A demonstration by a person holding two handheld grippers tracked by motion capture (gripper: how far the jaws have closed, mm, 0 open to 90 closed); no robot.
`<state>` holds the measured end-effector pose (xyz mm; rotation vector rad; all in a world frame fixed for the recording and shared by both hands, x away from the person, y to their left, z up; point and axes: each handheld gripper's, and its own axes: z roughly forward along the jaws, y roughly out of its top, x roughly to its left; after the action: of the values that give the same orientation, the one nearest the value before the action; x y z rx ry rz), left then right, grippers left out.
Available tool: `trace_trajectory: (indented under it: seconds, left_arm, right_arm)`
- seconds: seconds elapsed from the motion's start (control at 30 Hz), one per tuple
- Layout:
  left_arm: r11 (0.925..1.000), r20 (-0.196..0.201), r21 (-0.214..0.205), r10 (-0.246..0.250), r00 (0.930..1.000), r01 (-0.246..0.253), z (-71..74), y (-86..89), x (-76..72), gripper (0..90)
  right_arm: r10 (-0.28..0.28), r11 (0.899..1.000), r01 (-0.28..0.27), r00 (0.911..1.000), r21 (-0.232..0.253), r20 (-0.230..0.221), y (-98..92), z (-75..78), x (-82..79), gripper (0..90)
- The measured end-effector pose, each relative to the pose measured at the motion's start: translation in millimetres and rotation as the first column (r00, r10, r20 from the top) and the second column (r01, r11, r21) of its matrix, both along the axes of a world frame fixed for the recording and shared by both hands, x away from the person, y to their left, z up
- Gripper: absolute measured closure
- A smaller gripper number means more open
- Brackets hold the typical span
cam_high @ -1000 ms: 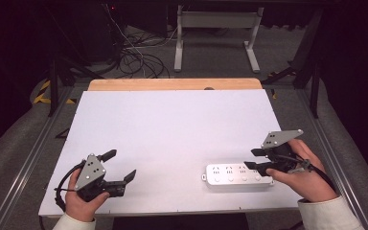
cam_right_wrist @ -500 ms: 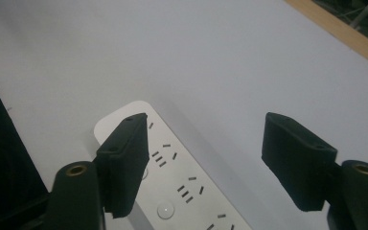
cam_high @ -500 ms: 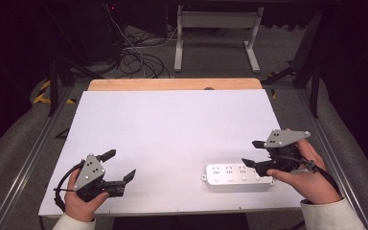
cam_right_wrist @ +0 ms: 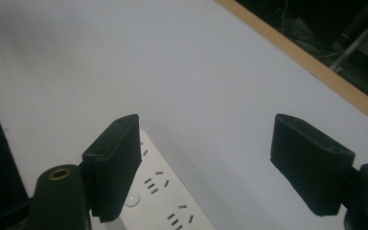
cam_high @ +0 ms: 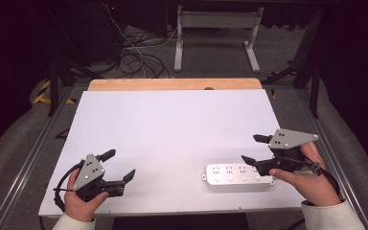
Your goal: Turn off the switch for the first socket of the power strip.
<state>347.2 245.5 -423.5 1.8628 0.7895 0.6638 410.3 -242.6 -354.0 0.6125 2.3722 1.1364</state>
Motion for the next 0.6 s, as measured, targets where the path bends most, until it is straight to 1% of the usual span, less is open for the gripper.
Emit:
trace_trajectory:
  seconds: [0.03, 0.07, 0.1, 0.13, 0.2, 0.23, 0.27, 0.3, 0.43, 0.53, 0.57, 0.6]
  left_arm:
    - [1.0000, 0.001, 0.002, -0.001, 1.0000, 0.001, 0.1, 0.1, 0.1, 13.1]
    - [1.0000, -0.004, -0.003, -0.001, 1.0000, 0.001, 0.0, -0.2, -0.3, 13.1]
    - [1.0000, -0.004, -0.005, 0.000, 1.0000, 0.000, 0.0, -0.3, -0.5, 13.1]
    - [1.0000, -0.004, -0.004, -0.001, 1.0000, 0.000, 0.2, -0.2, -0.8, 13.1]
    - [1.0000, -0.003, -0.004, -0.001, 1.0000, 0.001, 0.4, 0.5, -1.0, 13.0]
    - [1.0000, -0.004, -0.007, 0.000, 1.0000, 0.000, 0.3, 1.0, -1.0, 13.0]
    - [1.0000, 0.001, -0.003, 0.001, 1.0000, -0.001, 0.5, 1.7, -0.7, 13.0]
    - [1.0000, -0.004, -0.009, 0.003, 1.0000, -0.003, 0.3, 1.6, -0.9, 12.9]
    - [1.0000, 0.001, -0.003, 0.001, 1.0000, -0.001, 0.9, 2.1, -1.0, 12.7]
    - [1.0000, 0.002, -0.007, 0.000, 1.0000, 0.000, 1.0, 2.5, -1.1, 12.1]
    - [1.0000, 0.000, -0.009, -0.001, 1.0000, 0.001, 0.9, 2.7, -1.2, 12.0]
    - [1.0000, 0.001, -0.010, -0.001, 1.0000, 0.001, 0.9, 3.0, -1.1, 12.0]
  right_arm:
    - [-0.012, 0.999, 0.011, 0.9995, 0.036, 0.028, -2.9, 0.9, 0.0, 26.1]
    - [-0.012, 0.999, 0.011, 0.9995, 0.036, 0.028, -2.9, 0.9, 0.0, 26.1]
    - [-0.011, 0.998, 0.009, 0.9990, 0.060, 0.042, -4.6, 1.0, 0.0, 26.1]
    - [-0.009, 0.996, 0.005, 0.9988, 0.086, 0.048, -6.5, 0.3, -0.5, 26.1]
    - [0.004, 0.991, -0.010, 0.9986, 0.130, 0.052, -10.6, -2.7, -1.2, 25.5]
    - [0.010, 0.985, -0.018, 0.9986, 0.169, 0.053, -15.1, -7.2, -1.9, 24.6]
    - [0.010, 0.985, -0.018, 0.9986, 0.169, 0.053, -15.1, -7.2, -1.9, 24.6]
    - [0.012, 0.983, -0.022, 0.9986, 0.180, 0.052, -17.6, -9.6, -2.2, 24.4]
    - [0.003, 0.975, -0.016, 0.9983, 0.221, 0.059, -27.8, -20.2, -2.9, 21.3]
    - [-0.015, 0.969, 0.003, 0.9988, 0.246, 0.047, -36.5, -30.0, -2.9, 20.7]
    - [-0.021, 0.969, 0.010, 0.9990, 0.246, 0.040, -39.4, -33.8, -2.7, 20.6]
    - [-0.031, 0.972, 0.023, 0.9990, 0.234, 0.032, -41.8, -37.4, -2.6, 20.9]
